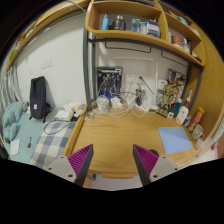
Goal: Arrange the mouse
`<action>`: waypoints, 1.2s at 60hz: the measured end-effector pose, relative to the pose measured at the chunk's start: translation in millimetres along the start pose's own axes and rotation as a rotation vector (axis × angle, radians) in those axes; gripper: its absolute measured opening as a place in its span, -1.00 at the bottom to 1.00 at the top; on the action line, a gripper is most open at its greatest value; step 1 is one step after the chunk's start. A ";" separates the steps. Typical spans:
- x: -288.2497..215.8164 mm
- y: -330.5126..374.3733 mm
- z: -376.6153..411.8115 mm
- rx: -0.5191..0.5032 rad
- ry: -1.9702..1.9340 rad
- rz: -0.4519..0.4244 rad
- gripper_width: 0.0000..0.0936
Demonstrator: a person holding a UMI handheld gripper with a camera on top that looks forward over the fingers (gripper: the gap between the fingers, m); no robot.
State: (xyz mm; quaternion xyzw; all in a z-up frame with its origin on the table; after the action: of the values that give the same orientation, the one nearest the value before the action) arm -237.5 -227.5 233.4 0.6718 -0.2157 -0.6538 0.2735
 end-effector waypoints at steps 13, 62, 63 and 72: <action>12.2 -23.4 -72.2 0.040 0.013 0.005 0.69; 122.3 -192.3 -198.1 0.006 -0.065 0.118 0.47; 123.4 -193.2 -198.0 0.005 -0.074 0.121 0.41; 123.5 -193.1 -201.8 0.016 -0.056 0.103 -0.06</action>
State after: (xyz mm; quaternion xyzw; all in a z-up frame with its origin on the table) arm -43.2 -143.9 13.2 0.6433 -0.2627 -0.6557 0.2954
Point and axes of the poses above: the point between the fingertips, and its own axes, seen from behind it with the camera up: z to the left, x down, y backward, against the way the camera looks, the point moved 3 cm from there along y, backward, against the way the camera looks, and after that the axes turned 2 degrees about z, right-handed, at the moved point
